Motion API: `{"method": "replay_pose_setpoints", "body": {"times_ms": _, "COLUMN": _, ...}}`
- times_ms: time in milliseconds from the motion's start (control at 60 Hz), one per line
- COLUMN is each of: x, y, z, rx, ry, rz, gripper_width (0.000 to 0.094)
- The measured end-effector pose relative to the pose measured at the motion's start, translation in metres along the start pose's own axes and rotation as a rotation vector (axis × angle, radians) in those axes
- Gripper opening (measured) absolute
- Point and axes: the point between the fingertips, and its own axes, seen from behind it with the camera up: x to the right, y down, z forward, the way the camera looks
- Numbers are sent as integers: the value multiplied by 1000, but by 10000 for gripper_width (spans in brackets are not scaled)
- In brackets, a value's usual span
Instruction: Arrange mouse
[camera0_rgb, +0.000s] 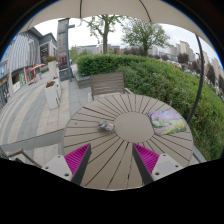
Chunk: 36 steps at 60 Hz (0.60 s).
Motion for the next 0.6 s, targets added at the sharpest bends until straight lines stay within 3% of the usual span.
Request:
{"method": "replay_pose_setpoints", "body": {"times_ms": 383, "x": -23, "y": -3, "z": 116, "rx": 57, "ry": 78, "rz": 68, "gripper_width": 851}}
{"method": "replay_pose_setpoints", "body": {"times_ms": 600, "x": -12, "y": 3, "z": 193, "rx": 47, "ry": 137, "rz": 68, "gripper_width": 851}}
